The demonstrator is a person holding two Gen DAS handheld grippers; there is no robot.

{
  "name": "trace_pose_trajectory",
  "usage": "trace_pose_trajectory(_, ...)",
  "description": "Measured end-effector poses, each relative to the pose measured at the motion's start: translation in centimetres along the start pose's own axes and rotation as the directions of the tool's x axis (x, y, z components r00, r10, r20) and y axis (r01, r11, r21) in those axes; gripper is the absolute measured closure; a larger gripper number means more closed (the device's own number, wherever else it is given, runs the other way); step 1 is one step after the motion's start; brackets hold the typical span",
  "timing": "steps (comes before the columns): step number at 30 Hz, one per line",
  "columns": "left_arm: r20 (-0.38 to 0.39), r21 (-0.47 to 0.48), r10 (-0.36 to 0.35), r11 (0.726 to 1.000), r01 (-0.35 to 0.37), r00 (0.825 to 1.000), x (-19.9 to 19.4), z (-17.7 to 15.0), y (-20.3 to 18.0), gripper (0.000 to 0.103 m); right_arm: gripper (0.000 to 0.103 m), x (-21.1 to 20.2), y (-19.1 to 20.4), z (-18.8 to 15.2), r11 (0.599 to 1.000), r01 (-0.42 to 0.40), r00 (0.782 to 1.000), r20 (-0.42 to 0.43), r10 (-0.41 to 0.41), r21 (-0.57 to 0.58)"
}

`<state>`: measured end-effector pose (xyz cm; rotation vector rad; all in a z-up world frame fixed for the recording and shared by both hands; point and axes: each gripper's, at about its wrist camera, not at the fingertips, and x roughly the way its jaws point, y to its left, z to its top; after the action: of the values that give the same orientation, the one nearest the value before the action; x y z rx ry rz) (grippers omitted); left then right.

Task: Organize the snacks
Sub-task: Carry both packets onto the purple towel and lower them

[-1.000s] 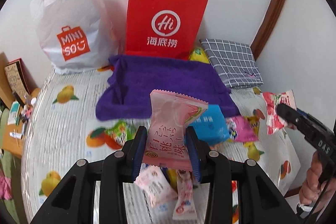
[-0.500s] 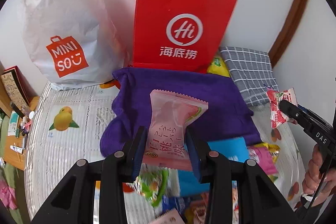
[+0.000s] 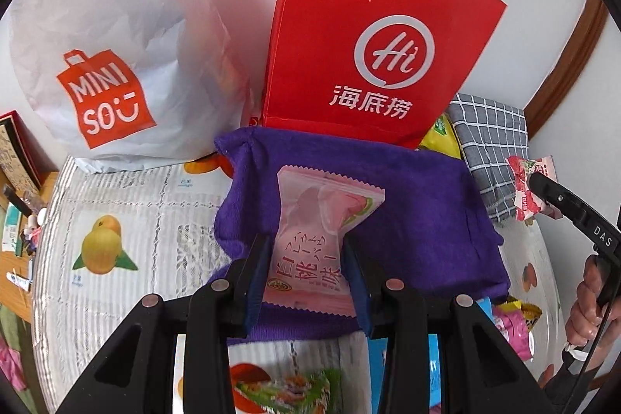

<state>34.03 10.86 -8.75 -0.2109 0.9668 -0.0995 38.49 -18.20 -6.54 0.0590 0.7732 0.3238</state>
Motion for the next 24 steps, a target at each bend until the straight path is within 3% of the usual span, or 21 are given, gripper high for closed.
trace_pose_trajectory(13, -0.067, 0.022, -0.005, 1.000, 0.006, 0.998, 5.2, 2.3, -0.3, 0.067, 0.068, 5.6, -1.4, -0.1, 1.000, 0.006, 0.992, -0.123, -0.006, -0.006)
trace_pose_trajectory(24, -0.161, -0.002, 0.013, 1.000, -0.014, 0.987, 10.4, 3.1, 0.4, 0.067, 0.068, 11.1, -2.5, -1.8, 0.999, -0.014, 0.957, -0.290, 0.024, 0.038)
